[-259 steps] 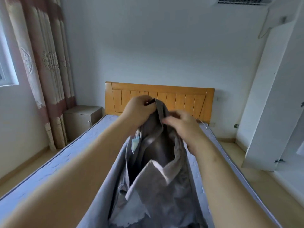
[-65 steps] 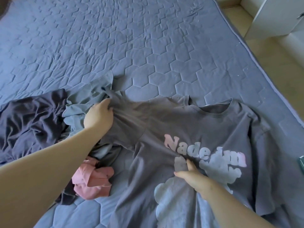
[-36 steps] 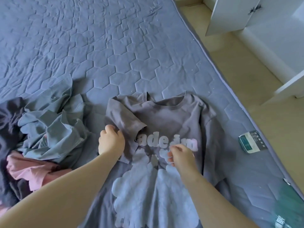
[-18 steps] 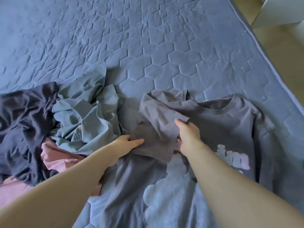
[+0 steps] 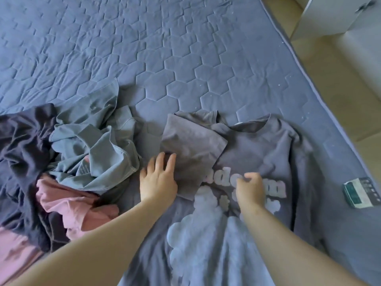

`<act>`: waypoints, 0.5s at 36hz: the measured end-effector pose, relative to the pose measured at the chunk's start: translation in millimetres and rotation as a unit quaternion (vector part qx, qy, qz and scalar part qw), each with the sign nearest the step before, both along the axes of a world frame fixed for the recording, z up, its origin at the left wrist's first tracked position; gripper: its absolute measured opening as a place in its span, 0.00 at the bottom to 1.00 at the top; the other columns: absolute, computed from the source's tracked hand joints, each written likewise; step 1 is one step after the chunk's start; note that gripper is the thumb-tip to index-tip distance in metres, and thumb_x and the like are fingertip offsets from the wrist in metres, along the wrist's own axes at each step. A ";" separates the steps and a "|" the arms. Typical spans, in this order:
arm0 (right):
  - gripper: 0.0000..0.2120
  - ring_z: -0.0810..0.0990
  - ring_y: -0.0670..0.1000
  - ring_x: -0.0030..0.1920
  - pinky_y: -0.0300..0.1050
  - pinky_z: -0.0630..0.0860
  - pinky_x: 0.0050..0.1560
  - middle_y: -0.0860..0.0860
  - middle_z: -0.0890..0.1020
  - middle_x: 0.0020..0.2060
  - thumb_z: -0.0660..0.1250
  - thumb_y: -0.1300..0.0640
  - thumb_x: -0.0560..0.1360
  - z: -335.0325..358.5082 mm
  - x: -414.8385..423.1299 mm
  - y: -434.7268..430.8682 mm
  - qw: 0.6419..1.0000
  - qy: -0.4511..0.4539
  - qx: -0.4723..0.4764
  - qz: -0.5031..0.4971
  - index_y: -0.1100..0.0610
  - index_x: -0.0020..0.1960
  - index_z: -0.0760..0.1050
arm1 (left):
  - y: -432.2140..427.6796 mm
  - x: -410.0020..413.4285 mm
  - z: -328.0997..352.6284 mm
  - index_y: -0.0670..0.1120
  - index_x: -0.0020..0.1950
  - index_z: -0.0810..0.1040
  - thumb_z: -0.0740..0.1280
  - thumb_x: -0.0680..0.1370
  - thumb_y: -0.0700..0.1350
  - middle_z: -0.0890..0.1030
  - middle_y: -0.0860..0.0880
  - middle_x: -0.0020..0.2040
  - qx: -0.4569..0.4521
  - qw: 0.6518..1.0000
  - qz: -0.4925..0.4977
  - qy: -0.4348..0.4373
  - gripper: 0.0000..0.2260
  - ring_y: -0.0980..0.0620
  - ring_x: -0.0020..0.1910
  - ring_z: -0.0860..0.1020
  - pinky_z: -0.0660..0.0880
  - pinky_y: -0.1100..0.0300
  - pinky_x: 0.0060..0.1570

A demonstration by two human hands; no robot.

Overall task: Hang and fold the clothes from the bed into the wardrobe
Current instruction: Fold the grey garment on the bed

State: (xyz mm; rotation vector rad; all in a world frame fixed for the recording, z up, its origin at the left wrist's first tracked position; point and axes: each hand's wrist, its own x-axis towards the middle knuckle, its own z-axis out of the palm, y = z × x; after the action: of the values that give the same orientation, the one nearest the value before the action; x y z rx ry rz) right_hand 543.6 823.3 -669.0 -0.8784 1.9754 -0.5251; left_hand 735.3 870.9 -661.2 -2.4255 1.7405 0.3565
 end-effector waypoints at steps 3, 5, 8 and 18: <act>0.10 0.74 0.59 0.50 0.44 0.62 0.43 0.53 0.77 0.47 0.59 0.59 0.78 5.3 -38.6 12.3 0.997 0.072 -0.029 -0.012 0.61 0.56 0.74 | -3.9 -32.0 -4.9 0.54 0.76 0.50 0.59 0.78 0.50 0.50 0.50 0.76 0.044 0.995 -0.093 0.018 0.29 0.46 0.76 0.45 0.48 0.46 0.71; 0.11 0.74 0.63 0.54 0.47 0.63 0.43 0.60 0.78 0.52 0.59 0.59 0.78 11.0 -62.0 19.1 0.992 0.117 -0.035 -0.009 0.61 0.55 0.77 | -6.0 -56.4 -8.3 0.54 0.76 0.52 0.57 0.79 0.50 0.51 0.51 0.76 0.058 0.990 -0.109 0.067 0.27 0.48 0.75 0.46 0.50 0.48 0.71; 0.12 0.74 0.65 0.54 0.51 0.69 0.47 0.64 0.77 0.54 0.59 0.64 0.75 16.3 -97.1 29.9 0.984 0.168 -0.043 -0.035 0.59 0.53 0.80 | -7.1 -97.7 -12.5 0.55 0.73 0.58 0.59 0.77 0.49 0.57 0.52 0.73 0.066 0.974 -0.147 0.158 0.25 0.51 0.73 0.54 0.56 0.53 0.67; 0.30 0.72 0.63 0.61 0.55 0.69 0.60 0.64 0.71 0.64 0.69 0.52 0.73 1.7 -151.0 46.9 0.946 -0.006 0.114 -0.304 0.68 0.67 0.63 | -5.6 -161.2 -23.9 0.57 0.76 0.49 0.59 0.78 0.52 0.44 0.51 0.78 0.222 0.933 -0.244 0.142 0.29 0.49 0.76 0.42 0.50 0.47 0.72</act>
State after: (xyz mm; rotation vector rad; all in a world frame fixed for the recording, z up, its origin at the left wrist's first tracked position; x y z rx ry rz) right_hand 392.7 870.2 -667.3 -0.1028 2.2318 -0.6238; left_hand 574.1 865.3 -685.1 -1.6264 2.0210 0.9456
